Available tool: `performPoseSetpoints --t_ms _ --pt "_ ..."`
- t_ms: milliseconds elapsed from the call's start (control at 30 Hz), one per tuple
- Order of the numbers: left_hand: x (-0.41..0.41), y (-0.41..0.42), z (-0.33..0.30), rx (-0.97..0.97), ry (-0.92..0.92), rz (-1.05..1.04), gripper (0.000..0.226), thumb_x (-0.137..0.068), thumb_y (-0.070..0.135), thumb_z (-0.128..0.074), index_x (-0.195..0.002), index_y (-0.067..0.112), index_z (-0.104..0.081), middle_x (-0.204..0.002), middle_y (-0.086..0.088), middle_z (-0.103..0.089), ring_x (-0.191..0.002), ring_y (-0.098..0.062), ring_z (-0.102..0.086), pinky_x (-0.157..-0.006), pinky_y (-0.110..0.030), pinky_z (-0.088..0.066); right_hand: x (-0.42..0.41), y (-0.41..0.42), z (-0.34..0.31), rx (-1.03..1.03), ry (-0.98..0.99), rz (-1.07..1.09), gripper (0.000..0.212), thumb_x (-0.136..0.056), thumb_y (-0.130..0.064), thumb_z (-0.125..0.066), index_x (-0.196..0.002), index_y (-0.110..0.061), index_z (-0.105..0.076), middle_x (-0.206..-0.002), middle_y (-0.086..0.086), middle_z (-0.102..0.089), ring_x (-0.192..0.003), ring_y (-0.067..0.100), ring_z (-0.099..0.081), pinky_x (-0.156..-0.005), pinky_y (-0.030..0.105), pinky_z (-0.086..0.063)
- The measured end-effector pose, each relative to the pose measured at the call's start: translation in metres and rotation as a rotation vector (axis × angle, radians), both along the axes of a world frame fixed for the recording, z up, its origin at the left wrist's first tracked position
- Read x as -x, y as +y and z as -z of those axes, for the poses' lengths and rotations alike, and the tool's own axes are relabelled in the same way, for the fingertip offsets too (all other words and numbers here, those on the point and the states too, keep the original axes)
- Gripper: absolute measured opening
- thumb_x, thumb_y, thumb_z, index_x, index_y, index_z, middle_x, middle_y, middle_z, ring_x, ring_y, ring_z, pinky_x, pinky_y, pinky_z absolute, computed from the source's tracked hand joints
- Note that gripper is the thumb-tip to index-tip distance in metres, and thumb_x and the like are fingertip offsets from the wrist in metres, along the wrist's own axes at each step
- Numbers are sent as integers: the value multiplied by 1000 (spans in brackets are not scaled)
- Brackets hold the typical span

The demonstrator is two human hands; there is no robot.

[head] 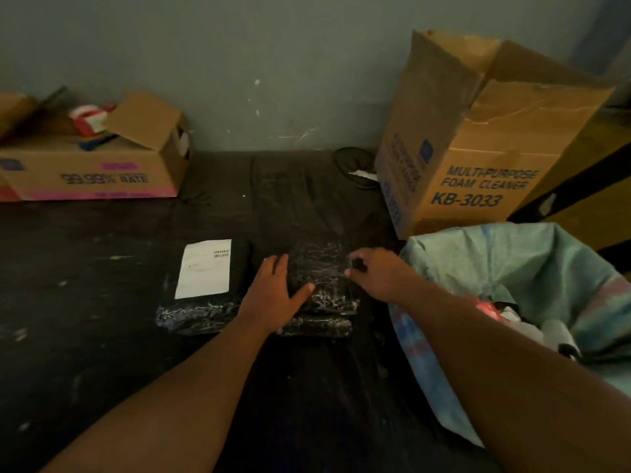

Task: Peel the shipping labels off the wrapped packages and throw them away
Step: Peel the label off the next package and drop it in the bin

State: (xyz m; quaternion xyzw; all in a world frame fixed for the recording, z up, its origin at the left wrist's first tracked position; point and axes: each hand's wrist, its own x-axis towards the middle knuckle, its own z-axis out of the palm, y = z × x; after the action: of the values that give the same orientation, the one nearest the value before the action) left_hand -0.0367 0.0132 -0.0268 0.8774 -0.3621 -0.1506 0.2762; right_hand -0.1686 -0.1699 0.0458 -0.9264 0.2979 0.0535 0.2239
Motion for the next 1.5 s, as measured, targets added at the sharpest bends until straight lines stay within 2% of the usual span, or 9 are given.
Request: performPoseSetpoints --t_ms 300,567,700,900,1000,1100,1233,1333,1500 --pt "-15 -20 43 -40 171 59 96 -91 73 -42 -161 29 7 -168 9 16 -154 -21 -13 -118 -41 -27 -31 12 71 6 -9 89 59 -94 -58 -43 -148 -35 -33 -141 10 -32 -130 31 -34 -111 43 -33" --pt "-11 -19 57 79 270 50 96 -90 72 -45 -159 34 10 -169 9 10 -153 -16 -15 -114 -37 -30 -50 2 84 8 6 148 67 -94 -63 -33 -153 -38 -13 -138 10 -25 -131 31 -26 -111 43 -31" --pt "-12 -19 58 95 286 59 96 -91 70 -46 -159 34 10 -169 8 8 -153 -15 -15 -115 -34 -27 -57 -5 82 -50 -39 194 55 -95 -59 -38 -147 -40 -30 -132 11 -31 -130 33 -32 -108 44 -34" --pt "-10 -18 58 92 298 56 96 -92 67 -48 -159 32 10 -169 6 6 -153 -17 -13 -117 -36 -25 -44 -1 85 -62 -196 228 28 -92 -46 -57 -117 -34 -58 -119 4 -40 -120 27 -42 -102 32 -36" --pt "-9 -17 57 86 304 48 94 -92 68 -46 -159 35 11 -169 5 5 -153 -19 -15 -117 -39 -26 -35 6 91 -125 -243 269 37 -90 -50 -59 -125 -39 -53 -134 8 -33 -130 30 -34 -104 33 -32" --pt "-4 -8 59 112 311 35 94 -91 70 -44 -157 38 14 -169 5 4 -153 -20 -18 -119 -42 -27 -27 12 103 -282 -239 302 58 -86 -63 -54 -140 -53 -33 -152 10 -26 -139 31 -31 -112 41 -31" --pt "19 30 79 132 277 45 100 -86 75 -43 -155 40 21 -169 8 5 -151 -18 -20 -119 -41 -29 -23 15 109 -448 -315 276 67 -87 -62 -54 -146 -50 -25 -155 1 -34 -139 21 -37 -108 28 -31" --pt "40 67 104 -15 203 56 96 -88 76 -36 -153 40 25 -167 10 15 -153 -19 -14 -121 -39 -25 -24 9 110 -414 -327 243 65 -91 -55 -55 -149 -39 -29 -154 0 -37 -139 20 -38 -106 26 -32" --pt "69 116 133 -365 -144 104 84 -92 79 -16 -150 38 28 -164 3 27 -153 -20 21 -122 -45 10 -26 19 114 -263 -366 265 59 -94 -55 -48 -149 -41 -30 -150 11 -39 -129 28 -48 -98 27 -36"
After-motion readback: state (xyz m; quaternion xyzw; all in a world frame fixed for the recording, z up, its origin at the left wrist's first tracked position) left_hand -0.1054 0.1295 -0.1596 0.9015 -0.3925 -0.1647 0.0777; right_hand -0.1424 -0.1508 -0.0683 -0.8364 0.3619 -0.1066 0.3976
